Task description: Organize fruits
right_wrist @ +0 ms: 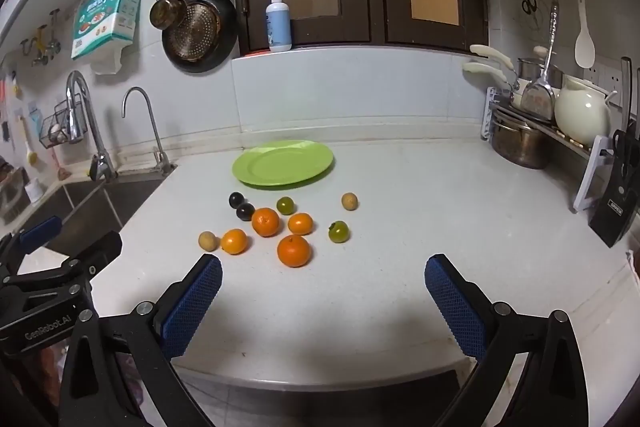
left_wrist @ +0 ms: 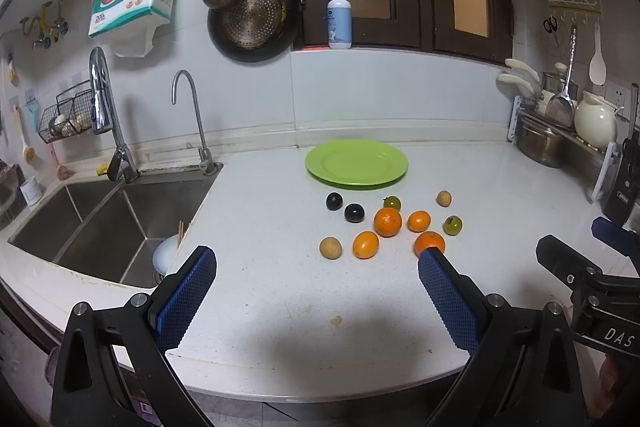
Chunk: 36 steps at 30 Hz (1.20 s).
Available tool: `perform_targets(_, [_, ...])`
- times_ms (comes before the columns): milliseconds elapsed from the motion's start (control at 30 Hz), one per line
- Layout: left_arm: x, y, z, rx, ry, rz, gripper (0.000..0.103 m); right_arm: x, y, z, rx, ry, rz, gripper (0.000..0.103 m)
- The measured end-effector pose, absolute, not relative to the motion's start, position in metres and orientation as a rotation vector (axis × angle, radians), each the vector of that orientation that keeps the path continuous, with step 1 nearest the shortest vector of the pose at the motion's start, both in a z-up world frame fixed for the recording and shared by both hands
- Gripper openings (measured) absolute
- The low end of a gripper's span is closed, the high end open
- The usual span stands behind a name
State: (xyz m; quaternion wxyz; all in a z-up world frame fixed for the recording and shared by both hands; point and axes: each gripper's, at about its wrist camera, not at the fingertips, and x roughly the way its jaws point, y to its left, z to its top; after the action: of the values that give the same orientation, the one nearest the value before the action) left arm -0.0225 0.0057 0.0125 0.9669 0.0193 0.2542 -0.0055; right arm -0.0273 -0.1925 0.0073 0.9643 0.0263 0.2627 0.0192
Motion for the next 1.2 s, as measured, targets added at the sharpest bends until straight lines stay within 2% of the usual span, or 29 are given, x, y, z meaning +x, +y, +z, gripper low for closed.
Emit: perform_targets(1200, [-0.033,0.005,0.018,0.041,0.489,-0.001,0.103,-0.033,-0.186,0.008,0.052,0.528,0.061,0.102])
